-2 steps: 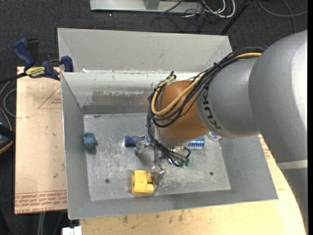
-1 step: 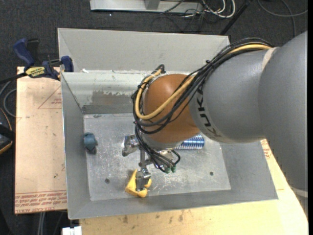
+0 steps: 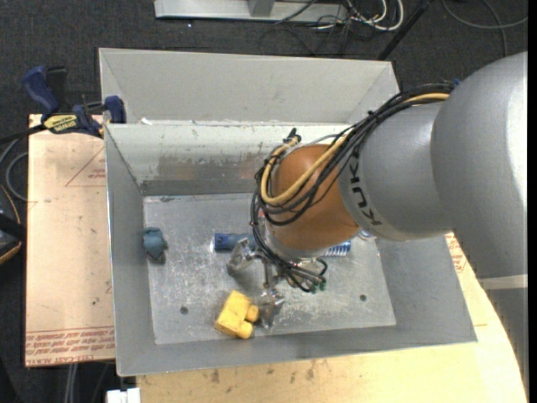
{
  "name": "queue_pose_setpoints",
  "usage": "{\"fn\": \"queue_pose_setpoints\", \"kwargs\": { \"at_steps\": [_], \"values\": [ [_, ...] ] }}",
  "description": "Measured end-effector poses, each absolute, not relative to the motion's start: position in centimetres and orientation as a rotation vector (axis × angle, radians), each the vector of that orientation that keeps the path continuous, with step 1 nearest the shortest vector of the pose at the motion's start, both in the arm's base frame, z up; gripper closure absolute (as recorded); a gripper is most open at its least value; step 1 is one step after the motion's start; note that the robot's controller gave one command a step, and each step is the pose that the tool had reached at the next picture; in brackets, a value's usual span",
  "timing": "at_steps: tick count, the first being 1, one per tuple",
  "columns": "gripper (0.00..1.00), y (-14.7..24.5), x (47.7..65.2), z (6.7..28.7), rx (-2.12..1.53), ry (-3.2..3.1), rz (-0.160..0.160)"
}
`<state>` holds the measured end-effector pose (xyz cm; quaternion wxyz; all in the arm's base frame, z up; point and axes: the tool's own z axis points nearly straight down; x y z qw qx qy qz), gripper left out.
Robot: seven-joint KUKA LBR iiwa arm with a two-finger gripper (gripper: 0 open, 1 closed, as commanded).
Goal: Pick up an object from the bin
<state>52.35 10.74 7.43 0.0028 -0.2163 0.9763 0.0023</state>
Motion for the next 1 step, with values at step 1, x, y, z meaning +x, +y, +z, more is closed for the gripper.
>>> {"fn": "queue_pose_setpoints", "kwargs": {
  "at_steps": [1],
  "values": [
    [0.00, 15.34, 49.60, 7.81, -0.723, 3.044, 0.003]
  ]
}}
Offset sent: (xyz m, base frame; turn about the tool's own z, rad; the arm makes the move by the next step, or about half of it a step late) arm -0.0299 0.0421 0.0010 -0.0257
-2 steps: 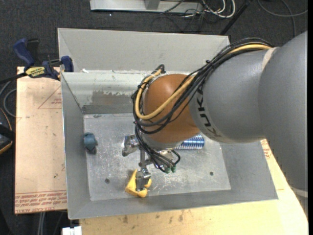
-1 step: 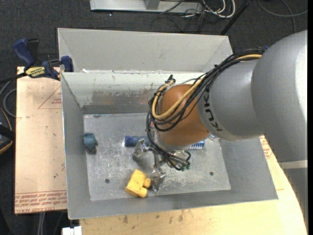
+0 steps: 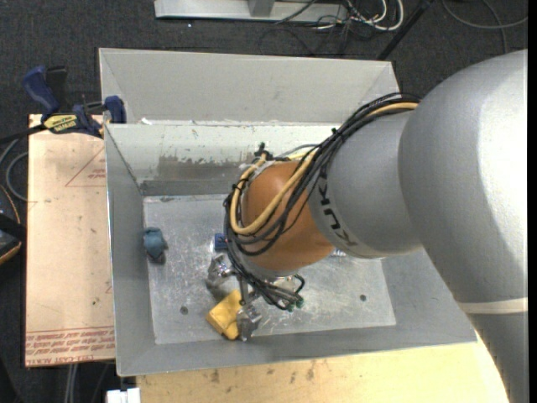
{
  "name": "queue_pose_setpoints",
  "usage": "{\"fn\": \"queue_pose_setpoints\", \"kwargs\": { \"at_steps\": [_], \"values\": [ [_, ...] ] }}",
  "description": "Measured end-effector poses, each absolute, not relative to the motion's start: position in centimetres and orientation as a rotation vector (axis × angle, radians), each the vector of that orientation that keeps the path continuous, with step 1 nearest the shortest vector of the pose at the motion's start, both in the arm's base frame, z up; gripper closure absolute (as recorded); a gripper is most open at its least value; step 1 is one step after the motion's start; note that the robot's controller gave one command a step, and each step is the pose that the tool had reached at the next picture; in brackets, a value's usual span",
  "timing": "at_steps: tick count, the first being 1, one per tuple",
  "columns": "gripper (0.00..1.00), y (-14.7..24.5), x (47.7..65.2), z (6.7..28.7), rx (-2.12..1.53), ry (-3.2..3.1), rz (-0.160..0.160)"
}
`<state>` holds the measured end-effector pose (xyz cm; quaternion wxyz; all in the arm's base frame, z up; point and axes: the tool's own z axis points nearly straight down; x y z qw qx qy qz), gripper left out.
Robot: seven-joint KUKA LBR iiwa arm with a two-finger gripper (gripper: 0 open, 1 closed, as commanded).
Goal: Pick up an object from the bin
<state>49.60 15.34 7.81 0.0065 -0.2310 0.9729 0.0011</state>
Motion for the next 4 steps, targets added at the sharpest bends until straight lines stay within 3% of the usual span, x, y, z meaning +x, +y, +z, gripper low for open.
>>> {"fn": "queue_pose_setpoints", "kwargs": {
  "at_steps": [1, 2, 3, 4],
  "values": [
    [1.00, 15.2, 49.7, 7.9, -0.717, 3.046, 0.005],
    [1.00, 14.9, 49.2, 19.1, -0.704, 3.053, 0.002],
    [1.00, 19.8, 50.6, 8.9, -0.717, 3.064, 0.004],
    [1.00, 20.6, 50.2, 21.7, -0.720, 3.047, 0.004]
  ]
}}
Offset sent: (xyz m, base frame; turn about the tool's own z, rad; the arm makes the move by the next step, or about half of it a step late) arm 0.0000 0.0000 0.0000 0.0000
